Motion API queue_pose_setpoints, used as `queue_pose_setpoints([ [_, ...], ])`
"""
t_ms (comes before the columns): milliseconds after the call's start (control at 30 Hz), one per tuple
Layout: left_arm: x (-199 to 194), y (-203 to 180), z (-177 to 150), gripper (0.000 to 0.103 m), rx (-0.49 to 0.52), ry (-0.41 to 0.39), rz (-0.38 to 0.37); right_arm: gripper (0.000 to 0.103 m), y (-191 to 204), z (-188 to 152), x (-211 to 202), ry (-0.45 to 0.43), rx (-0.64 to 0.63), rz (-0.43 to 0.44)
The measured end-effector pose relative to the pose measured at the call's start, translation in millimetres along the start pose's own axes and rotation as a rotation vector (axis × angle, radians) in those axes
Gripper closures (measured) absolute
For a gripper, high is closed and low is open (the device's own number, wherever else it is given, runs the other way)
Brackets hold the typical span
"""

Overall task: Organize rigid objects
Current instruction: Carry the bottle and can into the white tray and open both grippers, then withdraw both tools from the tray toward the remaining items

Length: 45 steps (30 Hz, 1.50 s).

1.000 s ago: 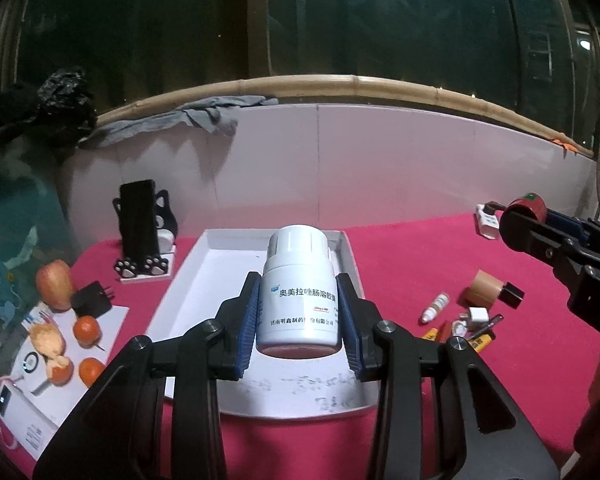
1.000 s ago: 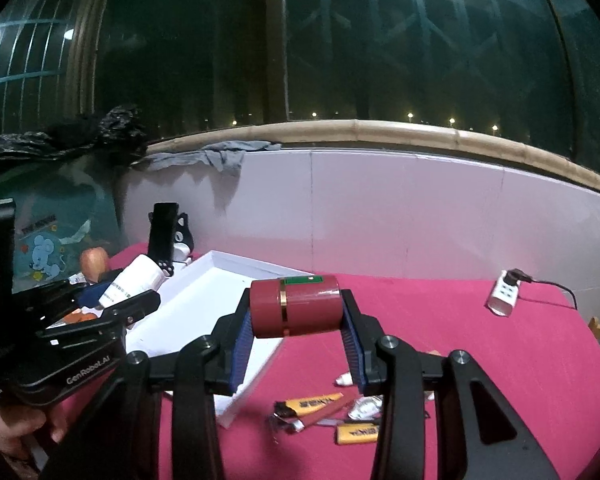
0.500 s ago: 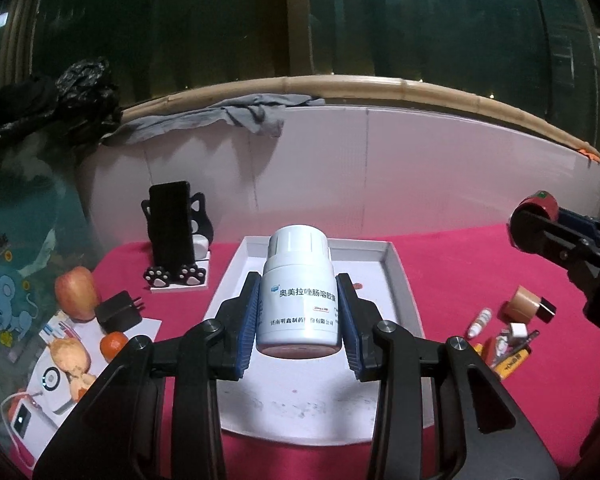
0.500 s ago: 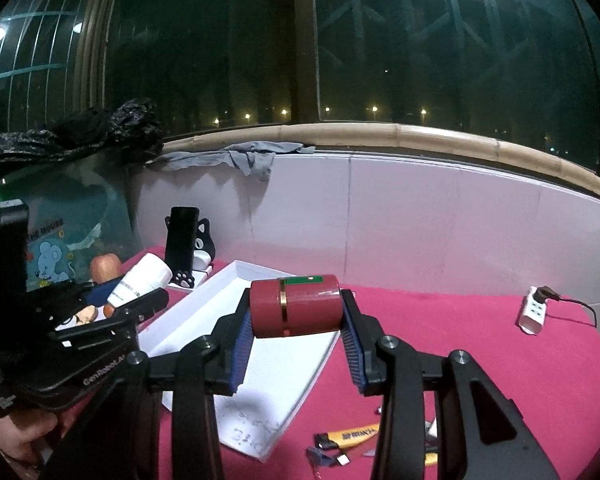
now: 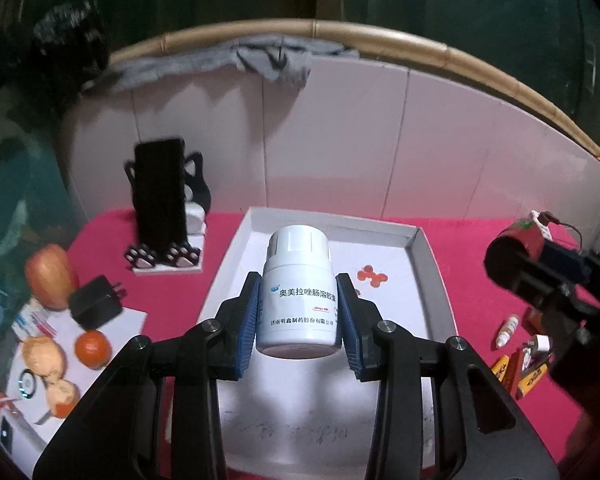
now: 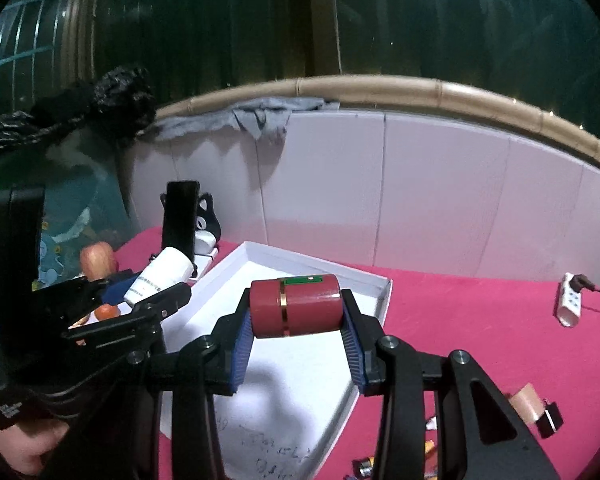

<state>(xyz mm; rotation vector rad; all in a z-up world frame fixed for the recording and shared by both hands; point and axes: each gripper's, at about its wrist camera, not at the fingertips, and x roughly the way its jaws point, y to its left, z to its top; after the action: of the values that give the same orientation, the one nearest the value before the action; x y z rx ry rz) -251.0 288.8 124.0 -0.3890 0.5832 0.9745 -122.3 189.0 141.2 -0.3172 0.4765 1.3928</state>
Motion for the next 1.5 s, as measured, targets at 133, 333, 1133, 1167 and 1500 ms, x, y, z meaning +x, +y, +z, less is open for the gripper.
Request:
queue_pose_setpoints([
  [133, 20.0, -1.1, 4.4, 0.066, 0.002, 0.033, -0.007, 0.063, -5.3, -4.9, 25.5, 0.052, 0.021, 0.000],
  [333, 70.2, -0.4, 6.2, 0.066, -0.011, 0.139, -0.015, 0.063, -3.6, -14.0, 59.4, 0.133, 0.009, -0.010],
  [1133, 103.9, 17.4, -10.2, 0.000, -0.105, 0.248, 0.077, 0.000, -0.3, -46.1, 96.4, 0.220, -0.042, -0.042],
  [1167, 95.5, 20.0, -10.2, 0.000, -0.117, 0.220, 0.086, 0.000, -1.0, -45.6, 92.0, 0.205, -0.042, -0.045],
  [1500, 13.9, 29.4, -25.7, 0.000, -0.222, -0.014, 0.144, 0.000, -3.1, -41.9, 31.9, 0.062, -0.046, -0.057],
])
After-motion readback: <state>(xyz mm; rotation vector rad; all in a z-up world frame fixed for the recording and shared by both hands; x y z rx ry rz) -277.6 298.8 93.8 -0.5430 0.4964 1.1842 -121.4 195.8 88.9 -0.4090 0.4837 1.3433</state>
